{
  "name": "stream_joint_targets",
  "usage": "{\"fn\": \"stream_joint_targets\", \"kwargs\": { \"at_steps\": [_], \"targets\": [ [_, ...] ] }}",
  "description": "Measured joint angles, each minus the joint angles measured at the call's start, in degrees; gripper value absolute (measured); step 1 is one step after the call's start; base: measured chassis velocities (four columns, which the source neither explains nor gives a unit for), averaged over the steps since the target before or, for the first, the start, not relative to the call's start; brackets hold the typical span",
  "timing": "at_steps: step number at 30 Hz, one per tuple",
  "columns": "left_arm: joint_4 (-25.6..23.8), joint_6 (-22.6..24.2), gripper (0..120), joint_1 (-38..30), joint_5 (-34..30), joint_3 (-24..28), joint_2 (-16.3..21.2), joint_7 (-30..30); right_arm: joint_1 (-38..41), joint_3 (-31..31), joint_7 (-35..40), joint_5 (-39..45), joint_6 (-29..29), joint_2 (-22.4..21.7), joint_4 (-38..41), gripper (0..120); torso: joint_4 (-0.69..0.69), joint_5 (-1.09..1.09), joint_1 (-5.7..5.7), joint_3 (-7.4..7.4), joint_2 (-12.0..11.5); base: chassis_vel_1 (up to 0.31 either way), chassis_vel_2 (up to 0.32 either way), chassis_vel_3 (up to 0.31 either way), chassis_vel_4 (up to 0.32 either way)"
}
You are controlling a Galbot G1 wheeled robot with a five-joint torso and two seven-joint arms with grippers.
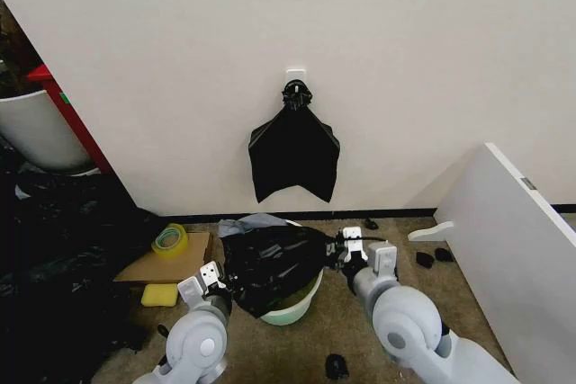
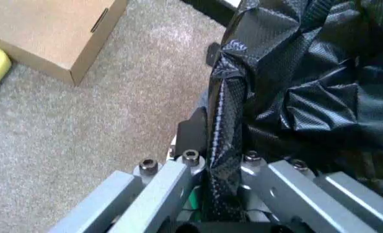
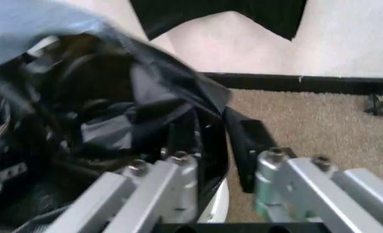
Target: Place the garbage bag over the trash bin.
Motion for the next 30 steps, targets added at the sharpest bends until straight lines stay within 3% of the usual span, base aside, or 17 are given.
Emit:
{"fn": "stream_joint_targets", "kwargs": {
  "at_steps": [7,9,11,13,19,24,30],
  "targets": [
    [-1.25,0.44,1,0.03,1.89,-0.29,1.89,1.31,-5.85,0.95,-8.56,-12.58,2.89,-4.22,4.85,45,-0.01,-0.01,0.00,0.00,0.00,0.000,0.000,0.000,0.000],
    [-1.34,0.54,1,0.01,2.24,-0.32,2.15,1.65,-6.29,1.21,-9.79,-13.67,3.32,-4.68,5.28,48,-0.01,0.00,0.00,0.00,0.00,0.000,0.000,0.000,0.000],
    [-1.42,0.88,1,0.14,6.10,-0.35,3.77,4.80,-7.72,2.79,-16.37,-16.36,6.06,-6.77,7.00,61,-0.02,-0.01,0.00,0.00,0.00,0.000,0.000,0.000,0.000],
    [-1.42,0.89,1,0.22,7.01,-0.35,4.13,5.69,-7.69,2.97,-17.40,-16.52,6.71,-7.04,7.03,63,-0.01,-0.01,0.00,0.00,0.00,0.000,0.000,0.000,0.000],
    [-2.04,0.44,1,1.61,15.70,-0.37,8.23,15.83,-2.01,3.64,-29.08,-16.48,13.76,-9.93,4.13,89,0.00,-0.01,0.00,0.01,0.00,0.000,0.000,0.000,0.000],
    [-2.17,-2.31,1,2.81,23.11,-0.54,11.31,23.94,3.31,1.69,-35.03,-15.40,15.87,-10.14,0.14,100,0.01,0.00,0.00,0.01,0.00,0.000,0.000,0.000,0.000],
    [-1.71,-4.03,1,3.30,26.22,-0.57,12.31,26.74,5.78,0.76,-36.43,-13.86,16.69,-9.45,-2.02,99,0.00,0.00,0.00,0.01,0.00,0.000,0.000,0.000,0.000]
  ]
}}
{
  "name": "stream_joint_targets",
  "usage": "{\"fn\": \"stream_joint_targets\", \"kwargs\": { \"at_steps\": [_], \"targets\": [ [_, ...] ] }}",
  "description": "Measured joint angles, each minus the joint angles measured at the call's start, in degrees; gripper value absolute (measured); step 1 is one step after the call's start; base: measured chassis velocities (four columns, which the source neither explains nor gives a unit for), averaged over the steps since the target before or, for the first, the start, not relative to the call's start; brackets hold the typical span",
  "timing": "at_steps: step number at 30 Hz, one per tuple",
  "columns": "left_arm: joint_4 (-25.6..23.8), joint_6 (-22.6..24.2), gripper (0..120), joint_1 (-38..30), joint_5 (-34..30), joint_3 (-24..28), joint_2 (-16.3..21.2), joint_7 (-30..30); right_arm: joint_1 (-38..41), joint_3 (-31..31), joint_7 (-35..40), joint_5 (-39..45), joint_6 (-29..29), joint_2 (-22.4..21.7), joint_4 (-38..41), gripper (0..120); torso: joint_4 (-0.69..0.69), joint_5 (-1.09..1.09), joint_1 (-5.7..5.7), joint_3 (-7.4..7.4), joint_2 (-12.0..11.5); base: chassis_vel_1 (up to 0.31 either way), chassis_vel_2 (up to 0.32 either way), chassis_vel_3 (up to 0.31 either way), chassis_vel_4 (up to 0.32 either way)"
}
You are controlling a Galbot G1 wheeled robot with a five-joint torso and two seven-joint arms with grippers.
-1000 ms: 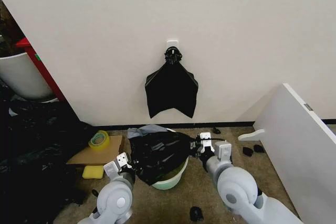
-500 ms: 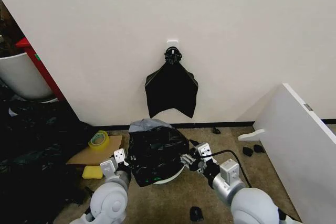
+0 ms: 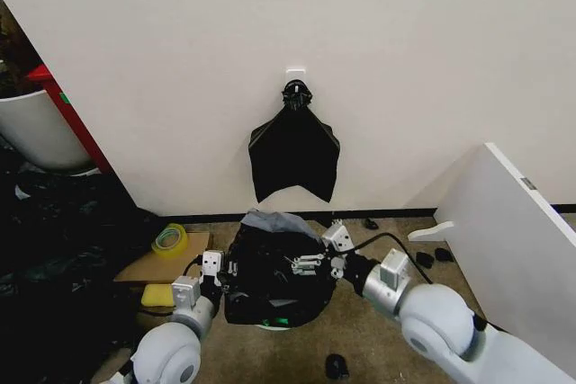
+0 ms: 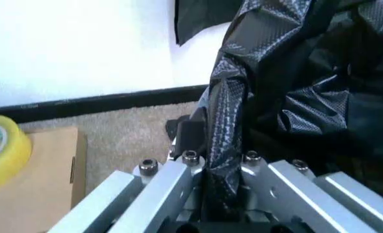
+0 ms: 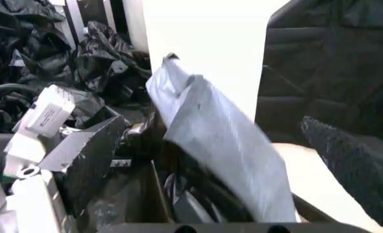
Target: Place the garbage bag over the trash bin.
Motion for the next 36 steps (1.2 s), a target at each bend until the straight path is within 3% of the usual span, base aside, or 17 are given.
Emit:
{"fn": "stream_joint_targets", "kwargs": {
  "at_steps": [7,10,24,27,36],
  "targets": [
    [0.57,-1.04,1,0.48,2.45,0.31,-0.04,1.49,1.25,-0.91,-1.10,0.84,0.33,-0.73,-1.26,79,0.00,0.00,0.00,0.00,0.00,0.000,0.000,0.000,0.000],
    [0.90,-1.37,1,0.68,3.09,0.37,-0.15,1.66,1.17,-1.01,-2.32,1.30,0.94,-1.16,-1.18,63,0.00,0.00,0.00,0.00,0.00,0.000,0.000,0.000,0.000],
    [0.39,-1.80,1,2.09,3.78,0.30,-0.21,1.87,0.43,-1.09,-3.32,2.96,1.85,-1.71,-1.76,18,0.00,0.00,0.00,0.00,0.00,0.000,0.000,0.000,0.000],
    [0.18,-1.86,1,2.29,3.79,0.51,-0.37,1.91,-0.03,-0.95,-3.92,3.27,2.37,-2.09,-1.75,3,0.00,0.00,0.00,-0.01,0.00,0.000,0.000,0.000,0.000],
    [0.12,-4.88,1,3.11,6.89,0.11,1.13,5.95,1.65,-0.91,-2.85,5.80,3.25,-2.19,-3.28,0,0.01,0.00,0.00,0.00,0.00,0.000,0.000,0.000,0.000]
  ]
}}
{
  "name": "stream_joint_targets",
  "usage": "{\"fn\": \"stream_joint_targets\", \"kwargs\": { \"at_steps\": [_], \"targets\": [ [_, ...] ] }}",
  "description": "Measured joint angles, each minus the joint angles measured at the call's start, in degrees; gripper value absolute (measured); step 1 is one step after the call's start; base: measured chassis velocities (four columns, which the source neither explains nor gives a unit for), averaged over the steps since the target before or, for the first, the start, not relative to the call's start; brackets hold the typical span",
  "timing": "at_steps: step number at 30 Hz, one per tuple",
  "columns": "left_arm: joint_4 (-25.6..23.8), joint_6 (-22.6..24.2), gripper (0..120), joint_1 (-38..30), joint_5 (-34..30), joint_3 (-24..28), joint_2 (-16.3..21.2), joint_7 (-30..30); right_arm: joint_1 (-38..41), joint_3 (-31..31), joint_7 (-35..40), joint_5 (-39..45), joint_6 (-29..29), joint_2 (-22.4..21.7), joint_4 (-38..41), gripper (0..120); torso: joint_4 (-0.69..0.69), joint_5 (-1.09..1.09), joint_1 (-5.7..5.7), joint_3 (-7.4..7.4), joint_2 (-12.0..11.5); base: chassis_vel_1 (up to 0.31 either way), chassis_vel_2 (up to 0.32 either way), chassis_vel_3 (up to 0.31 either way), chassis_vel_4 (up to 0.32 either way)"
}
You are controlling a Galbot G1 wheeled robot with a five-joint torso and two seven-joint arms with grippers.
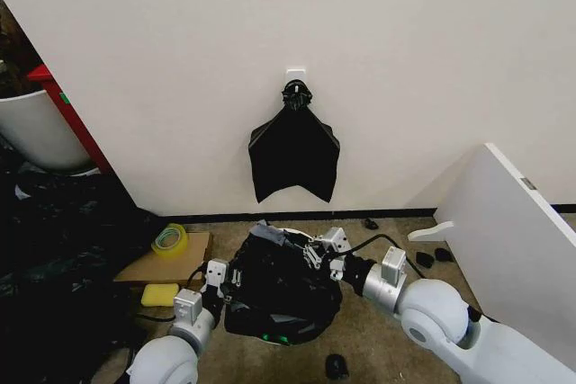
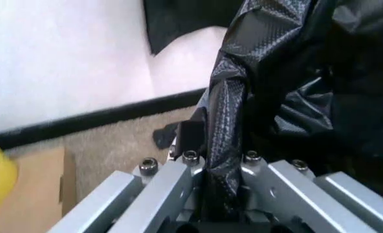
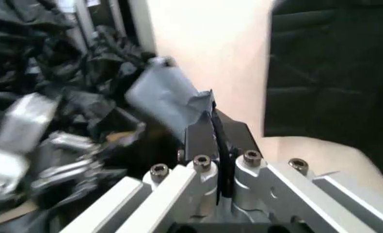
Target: Place the garbage bag over the trash bin.
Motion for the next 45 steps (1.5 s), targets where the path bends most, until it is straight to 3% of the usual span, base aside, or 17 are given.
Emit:
{"fn": "stream_joint_targets", "kwargs": {
  "at_steps": [3,7,23,40,43,45],
  "targets": [
    [0.00,-0.92,1,0.09,1.09,0.26,0.44,1.62,0.87,0.05,1.41,0.93,-0.03,-0.22,-0.78,0,-0.01,0.00,0.00,0.00,0.00,0.000,0.000,0.000,0.000],
    [0.72,-6.59,1,0.44,6.99,0.53,1.44,5.95,3.43,-0.02,3.24,2.73,-0.58,-1.35,-4.14,0,0.00,0.00,0.00,0.00,0.00,0.000,0.000,0.000,0.000],
    [3.50,-15.30,1,0.08,15.69,0.15,2.64,9.00,5.05,0.44,1.03,4.80,-1.02,-4.52,-12.23,0,0.00,0.01,0.00,0.00,0.00,0.000,0.000,0.000,0.000],
    [4.10,-16.10,1,-0.02,10.61,0.00,0.64,5.85,2.11,1.84,-8.01,6.44,1.29,-6.96,-14.05,0,-0.01,0.01,0.00,0.00,0.00,0.000,0.000,0.000,0.000],
    [3.91,-15.86,1,0.26,10.38,-0.13,0.63,5.74,1.81,2.75,-8.02,9.88,1.57,-6.89,-13.47,16,-0.01,0.01,0.00,0.00,0.00,0.000,0.000,0.000,0.000],
    [3.88,-15.71,1,0.31,10.33,-0.15,0.64,5.69,1.73,3.11,-8.20,10.87,1.72,-6.94,-13.33,18,-0.01,0.00,0.00,0.00,0.00,0.000,0.000,0.000,0.000]
  ]
}}
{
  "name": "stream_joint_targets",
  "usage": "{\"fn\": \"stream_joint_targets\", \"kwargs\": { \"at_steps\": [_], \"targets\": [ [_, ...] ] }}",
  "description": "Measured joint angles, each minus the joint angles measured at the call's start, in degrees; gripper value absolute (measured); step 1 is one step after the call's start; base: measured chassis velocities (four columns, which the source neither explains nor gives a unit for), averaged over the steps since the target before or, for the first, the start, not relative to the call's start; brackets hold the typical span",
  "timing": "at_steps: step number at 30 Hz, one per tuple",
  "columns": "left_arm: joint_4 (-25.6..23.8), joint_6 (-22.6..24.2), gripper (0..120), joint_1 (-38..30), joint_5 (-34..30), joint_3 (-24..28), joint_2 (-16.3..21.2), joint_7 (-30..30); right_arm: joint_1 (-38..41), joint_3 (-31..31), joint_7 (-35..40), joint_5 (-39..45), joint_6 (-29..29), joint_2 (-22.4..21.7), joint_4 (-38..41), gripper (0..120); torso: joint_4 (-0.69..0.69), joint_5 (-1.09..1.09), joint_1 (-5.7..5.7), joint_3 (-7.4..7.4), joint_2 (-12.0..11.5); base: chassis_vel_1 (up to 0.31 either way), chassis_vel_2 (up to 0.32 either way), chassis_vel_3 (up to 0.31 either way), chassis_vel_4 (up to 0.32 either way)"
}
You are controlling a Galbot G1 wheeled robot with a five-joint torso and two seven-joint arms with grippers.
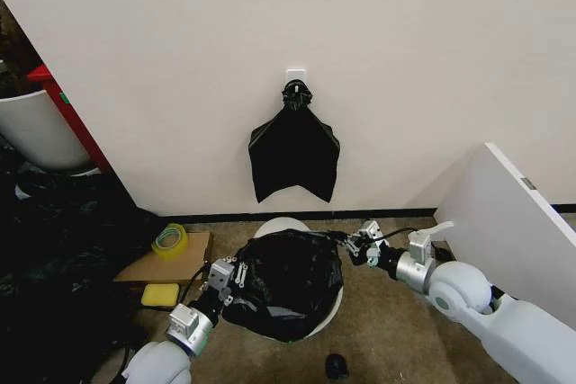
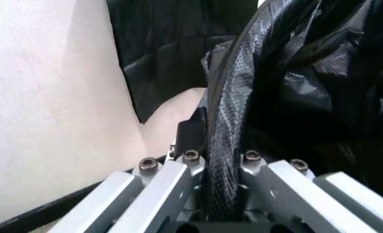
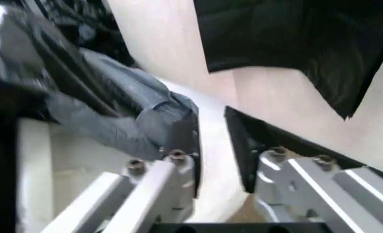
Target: Place the garbage bag over the trash bin.
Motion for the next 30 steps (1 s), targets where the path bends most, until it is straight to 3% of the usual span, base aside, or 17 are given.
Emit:
{"fn": "stream_joint_targets", "kwargs": {
  "at_steps": [9,11,12,15,19,23,30],
  "targets": [
    [-0.04,1.45,1,0.34,-1.95,-0.04,-0.74,-1.49,-1.01,2.93,-3.04,1.85,-0.18,-1.59,1.66,54,0.00,0.00,0.00,0.00,0.00,0.000,0.000,0.000,0.000],
    [-0.12,1.45,1,0.41,-1.96,-0.03,-0.74,-1.49,-1.04,2.93,-3.24,1.74,-0.18,-1.66,1.56,55,0.00,-0.01,0.00,0.00,0.00,0.000,0.000,0.000,0.000],
    [-0.25,1.42,1,0.54,-1.90,-0.04,-0.69,-1.26,-1.07,2.87,-3.84,1.87,-0.16,-1.82,1.33,64,0.00,0.00,0.00,0.00,0.00,0.000,0.000,0.000,0.000],
    [-0.20,1.10,1,0.65,-0.77,-0.06,-0.49,-0.81,-0.96,2.92,-5.06,4.10,-0.17,-2.04,1.16,71,-0.01,0.00,0.00,0.00,0.00,0.000,0.000,0.000,0.000],
    [0.31,-0.24,1,0.99,1.90,0.01,-0.44,-0.85,0.35,4.37,-6.81,12.62,-1.96,-2.35,0.72,90,0.01,0.00,0.00,0.00,0.00,0.000,0.000,0.000,0.000],
    [0.55,-0.94,1,1.07,2.53,0.03,-0.62,-1.13,0.64,5.65,-7.88,16.17,-3.02,-2.94,-1.10,99,0.00,-0.01,0.00,0.00,0.00,0.000,0.000,0.000,0.000],
    [0.95,-1.34,1,1.10,2.71,-0.05,-0.56,-1.08,0.59,6.67,-8.59,17.36,-3.18,-3.09,-3.43,100,0.00,0.00,0.00,0.00,0.00,0.000,0.000,0.000,0.000]
  ]
}}
